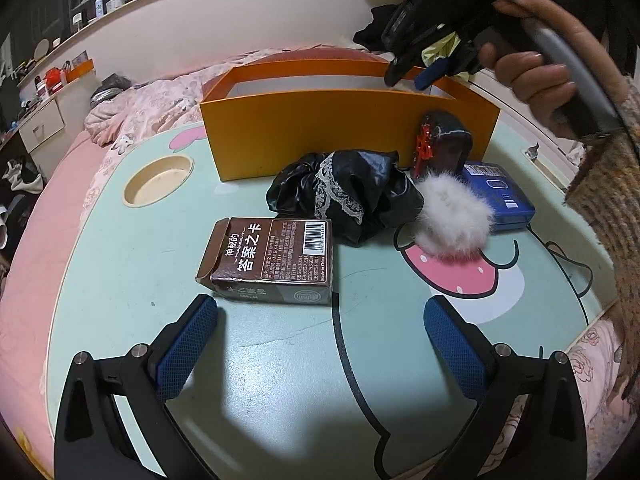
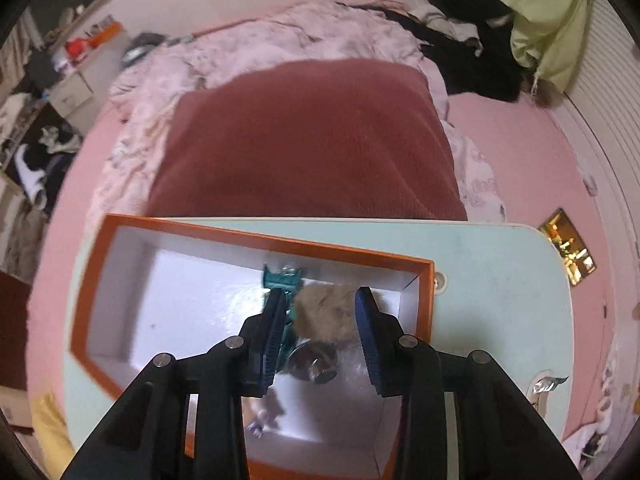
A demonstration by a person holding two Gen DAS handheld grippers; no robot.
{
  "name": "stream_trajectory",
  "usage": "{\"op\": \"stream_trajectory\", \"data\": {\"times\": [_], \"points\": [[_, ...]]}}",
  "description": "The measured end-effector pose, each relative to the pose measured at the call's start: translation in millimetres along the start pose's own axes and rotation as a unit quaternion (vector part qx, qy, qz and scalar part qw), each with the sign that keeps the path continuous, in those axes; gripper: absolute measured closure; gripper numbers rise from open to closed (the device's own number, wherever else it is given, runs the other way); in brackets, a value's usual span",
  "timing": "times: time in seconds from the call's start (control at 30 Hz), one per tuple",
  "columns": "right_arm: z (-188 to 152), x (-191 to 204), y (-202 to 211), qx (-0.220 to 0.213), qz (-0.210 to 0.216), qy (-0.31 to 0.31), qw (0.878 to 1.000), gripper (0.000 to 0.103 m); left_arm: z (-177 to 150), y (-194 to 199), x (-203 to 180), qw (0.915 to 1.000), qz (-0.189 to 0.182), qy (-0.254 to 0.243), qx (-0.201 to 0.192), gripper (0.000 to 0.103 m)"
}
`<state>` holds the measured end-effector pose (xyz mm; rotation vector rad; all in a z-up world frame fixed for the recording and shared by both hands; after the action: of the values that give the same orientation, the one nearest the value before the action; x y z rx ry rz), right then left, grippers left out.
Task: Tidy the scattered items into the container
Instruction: 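Grasp the beige fluffy pompom in the orange box with the right tool, then set the beige pompom on the table beside the white pompom, open right tool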
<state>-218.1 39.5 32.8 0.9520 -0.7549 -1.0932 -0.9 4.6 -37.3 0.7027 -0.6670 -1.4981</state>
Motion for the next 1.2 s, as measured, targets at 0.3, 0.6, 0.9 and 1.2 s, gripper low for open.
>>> {"op": "stream_trajectory", "data": {"times": [0.3, 0.6, 0.9, 1.2], "points": [[-7, 15, -35, 0.03, -0.121, 0.053, 0.991, 0.071, 1, -1, -1, 1.0, 0.0, 0.0, 0.0, 0.0], [-12, 1, 27, -0.068, -0.007, 0.018, 0.997, 0.076, 1, -1, 0, 1.0, 0.0, 0.0, 0.0, 0.0], [-101, 6, 106, -0.121, 0.115, 0.042, 0.985, 0.076, 1, -2, 0, 1.0, 0.0, 0.0, 0.0, 0.0], [-192, 23, 85, -0.094, 0.129, 0.082, 0.984, 0.073, 1, -2, 0, 1.0, 0.0, 0.0, 0.0, 0.0]]}}
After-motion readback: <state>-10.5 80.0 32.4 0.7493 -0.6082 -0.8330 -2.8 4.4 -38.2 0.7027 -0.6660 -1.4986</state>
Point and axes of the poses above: each gripper's, at about its wrist camera, not at the fingertips, and y roughly against the way its jaws point, x to its left, z to its top, the point moved 5 cm from there along -y, roughly the way its jaws point, and after that the axes turned 1 degree about -z, right-handed, at the moved point
